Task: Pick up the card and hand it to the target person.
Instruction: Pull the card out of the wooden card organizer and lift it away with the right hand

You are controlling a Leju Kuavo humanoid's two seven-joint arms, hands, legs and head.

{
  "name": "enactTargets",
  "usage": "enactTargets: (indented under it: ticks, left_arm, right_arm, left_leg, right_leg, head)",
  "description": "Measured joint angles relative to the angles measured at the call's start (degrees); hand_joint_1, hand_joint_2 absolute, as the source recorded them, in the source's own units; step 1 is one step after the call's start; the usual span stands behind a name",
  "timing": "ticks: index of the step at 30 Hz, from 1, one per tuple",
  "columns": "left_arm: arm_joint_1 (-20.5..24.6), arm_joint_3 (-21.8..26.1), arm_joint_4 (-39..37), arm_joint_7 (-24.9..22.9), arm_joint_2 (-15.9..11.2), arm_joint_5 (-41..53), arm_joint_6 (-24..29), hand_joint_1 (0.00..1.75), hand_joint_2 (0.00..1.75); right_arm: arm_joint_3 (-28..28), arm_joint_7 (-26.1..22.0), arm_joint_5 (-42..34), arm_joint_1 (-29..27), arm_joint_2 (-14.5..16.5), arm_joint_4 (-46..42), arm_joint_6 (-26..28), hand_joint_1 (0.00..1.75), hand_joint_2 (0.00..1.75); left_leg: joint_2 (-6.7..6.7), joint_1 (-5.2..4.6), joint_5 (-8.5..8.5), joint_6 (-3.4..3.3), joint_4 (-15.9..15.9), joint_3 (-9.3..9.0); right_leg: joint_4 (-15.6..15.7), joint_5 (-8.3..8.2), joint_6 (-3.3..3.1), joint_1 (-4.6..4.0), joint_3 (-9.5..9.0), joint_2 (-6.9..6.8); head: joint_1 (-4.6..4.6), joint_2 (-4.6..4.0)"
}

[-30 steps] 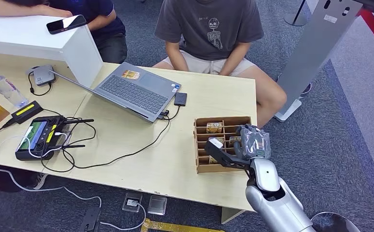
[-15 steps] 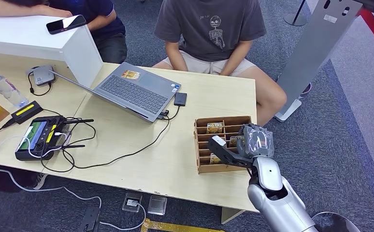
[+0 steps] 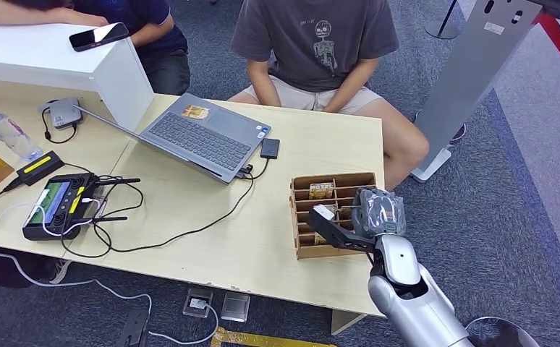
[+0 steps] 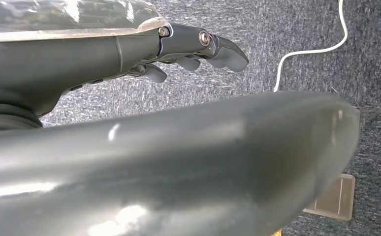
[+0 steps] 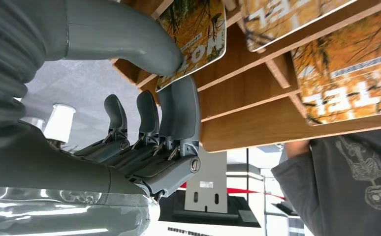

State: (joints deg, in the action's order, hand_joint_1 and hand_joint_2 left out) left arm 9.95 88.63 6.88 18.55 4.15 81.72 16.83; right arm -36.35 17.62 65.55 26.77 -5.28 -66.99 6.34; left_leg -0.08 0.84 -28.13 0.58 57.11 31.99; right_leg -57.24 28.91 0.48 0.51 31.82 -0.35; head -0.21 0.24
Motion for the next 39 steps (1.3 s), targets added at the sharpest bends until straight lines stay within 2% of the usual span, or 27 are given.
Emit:
enactTargets:
  ticks: [7, 11, 19, 30, 39]
  left_arm:
    - [0.0, 0.0, 0.0, -0.02, 0.0, 0.01, 0.01, 0.0, 0.0]
    - [0.0, 0.0, -0.01, -0.02, 0.0, 0.09, -0.01, 0.0, 0.0]
    - [-0.01, 0.0, 0.0, -0.05, 0.0, 0.26, -0.02, 0.0, 0.0]
    - [-0.02, 0.0, 0.0, 0.08, 0.0, 0.01, -0.05, 0.0, 0.0]
    - [-0.05, 0.0, 0.0, 0.34, 0.0, -0.17, -0.18, 0.0, 0.0]
  right_arm:
    - [-0.42, -0.27, -0.11, 0.09, 0.57, 0.95, 0.01, 1.36, 1.75]
    - [-0.73, -0.44, -0.57, 0.23, 0.74, 1.26, 0.08, 1.5, 1.75]
    - [-0.94, 0.07, -1.37, 0.27, 0.57, 0.33, 0.13, 1.64, 1.75]
    - [-0.32, 0.32, -2.98, 0.26, -0.92, -4.8, -0.04, 1.62, 1.75]
    - [0.89, -0.07, -3.85, 0.25, -3.0, -13.84, -2.46, 1.61, 1.75]
  left_leg:
    - [0.01, 0.0, 0.0, 0.0, 0.0, -0.04]
    - [0.03, 0.0, 0.0, 0.0, 0.0, -0.08]
    - [0.03, 0.0, 0.01, 0.0, 0.0, -0.12]
    - [0.02, 0.0, 0.0, 0.0, 0.0, -0.07]
    - [0.02, 0.0, 0.01, 0.0, 0.0, -0.08]
  right_leg:
    - [0.0, 0.0, 0.0, 0.0, -0.03, 0.01]
    - [0.0, 0.0, 0.0, 0.0, -0.06, 0.03]
    - [0.0, -0.01, -0.01, 0.0, -0.08, 0.03]
    - [0.0, -0.01, 0.0, 0.0, -0.04, 0.02]
    - [0.0, -0.01, 0.0, 0.0, -0.04, 0.02]
  head:
    - [0.03, 0.0]
    - [0.02, 0.0]
    - [0.0, 0.0]
    - [0.02, 0.0]
    - [-0.01, 0.0]
